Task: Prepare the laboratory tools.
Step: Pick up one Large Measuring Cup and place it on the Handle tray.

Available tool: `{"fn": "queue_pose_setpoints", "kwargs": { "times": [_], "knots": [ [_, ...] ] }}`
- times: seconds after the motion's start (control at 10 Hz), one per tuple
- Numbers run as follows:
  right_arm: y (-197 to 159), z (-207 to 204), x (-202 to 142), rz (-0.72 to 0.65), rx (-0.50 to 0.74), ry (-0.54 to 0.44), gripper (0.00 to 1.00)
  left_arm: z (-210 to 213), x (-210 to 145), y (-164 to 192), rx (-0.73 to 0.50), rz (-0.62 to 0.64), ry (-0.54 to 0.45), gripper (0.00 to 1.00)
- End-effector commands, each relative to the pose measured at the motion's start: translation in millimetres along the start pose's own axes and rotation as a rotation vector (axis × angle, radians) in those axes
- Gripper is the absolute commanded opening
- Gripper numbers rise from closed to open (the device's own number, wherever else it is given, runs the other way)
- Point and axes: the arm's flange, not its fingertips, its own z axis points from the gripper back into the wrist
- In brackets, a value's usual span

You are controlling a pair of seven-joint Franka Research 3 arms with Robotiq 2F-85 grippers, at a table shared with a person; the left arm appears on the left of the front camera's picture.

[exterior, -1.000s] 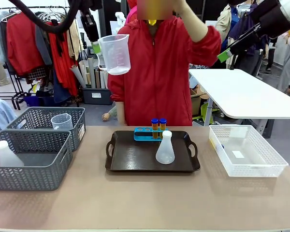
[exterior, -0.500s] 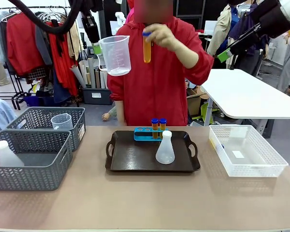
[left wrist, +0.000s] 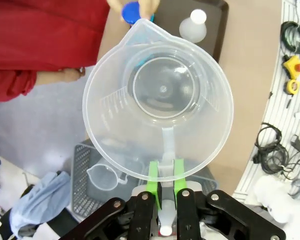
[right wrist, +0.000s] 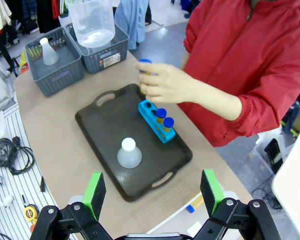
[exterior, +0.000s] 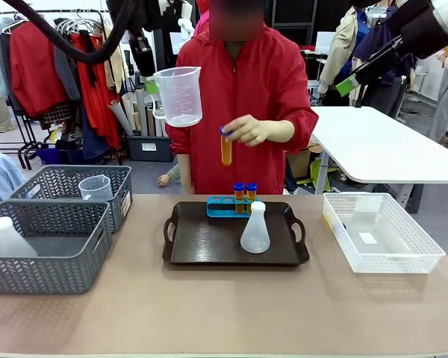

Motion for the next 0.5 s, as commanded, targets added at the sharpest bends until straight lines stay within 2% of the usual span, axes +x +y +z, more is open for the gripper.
{"fn": "queue_pose_setpoints", "kwargs": {
  "times": [0.0, 0.4],
  "knots": [
    [0.0, 0.7, -0.3, -0.001, 0.007, -0.009, 1.00, 8.3, -25.0, -3.7, 0.015, 0.040, -0.010, 0.00],
    [0.0, 0.7, -0.3, -0.001, 0.007, -0.009, 1.00, 19.5, -48.1, 0.0, 0.040, 0.116, -0.032, 0.00]
  ]
}}
